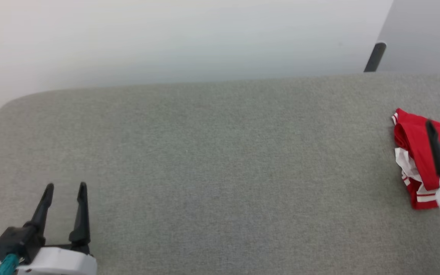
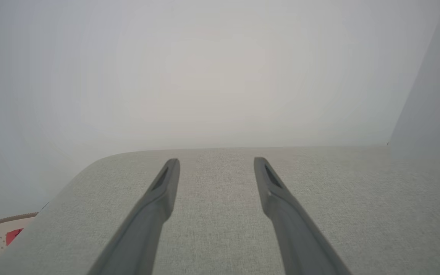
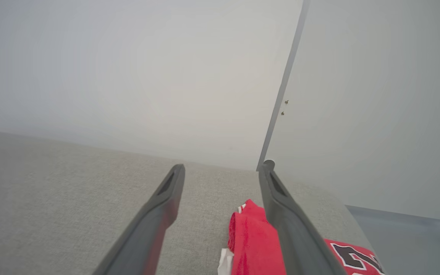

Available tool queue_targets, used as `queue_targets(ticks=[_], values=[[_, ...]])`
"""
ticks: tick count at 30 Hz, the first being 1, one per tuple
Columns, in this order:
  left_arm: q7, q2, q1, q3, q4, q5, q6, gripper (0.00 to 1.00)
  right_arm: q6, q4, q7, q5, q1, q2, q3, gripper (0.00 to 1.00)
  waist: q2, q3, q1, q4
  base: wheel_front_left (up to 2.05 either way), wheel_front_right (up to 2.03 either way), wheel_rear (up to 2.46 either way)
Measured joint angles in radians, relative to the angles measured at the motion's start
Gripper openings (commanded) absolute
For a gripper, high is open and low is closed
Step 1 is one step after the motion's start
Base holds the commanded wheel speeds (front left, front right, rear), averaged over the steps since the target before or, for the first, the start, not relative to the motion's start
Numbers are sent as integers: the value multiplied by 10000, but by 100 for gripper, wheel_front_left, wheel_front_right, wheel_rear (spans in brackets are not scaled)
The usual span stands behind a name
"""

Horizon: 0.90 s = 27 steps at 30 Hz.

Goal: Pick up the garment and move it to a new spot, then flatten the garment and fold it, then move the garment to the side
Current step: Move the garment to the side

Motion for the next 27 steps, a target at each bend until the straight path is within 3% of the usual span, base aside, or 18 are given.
queue_targets(ticks=[15, 27], values=[[0, -79, 823, 345, -334, -123, 0, 100, 0, -2646, 399, -1455, 3479, 1868, -2502, 100, 0, -613, 0, 575, 0, 0, 0], [0, 291, 1272, -84, -374, -359, 0, 100, 0, -3524, 508, -1689, 5004, 2769, -3101, 100, 0, -690, 0, 865, 0, 0, 0]])
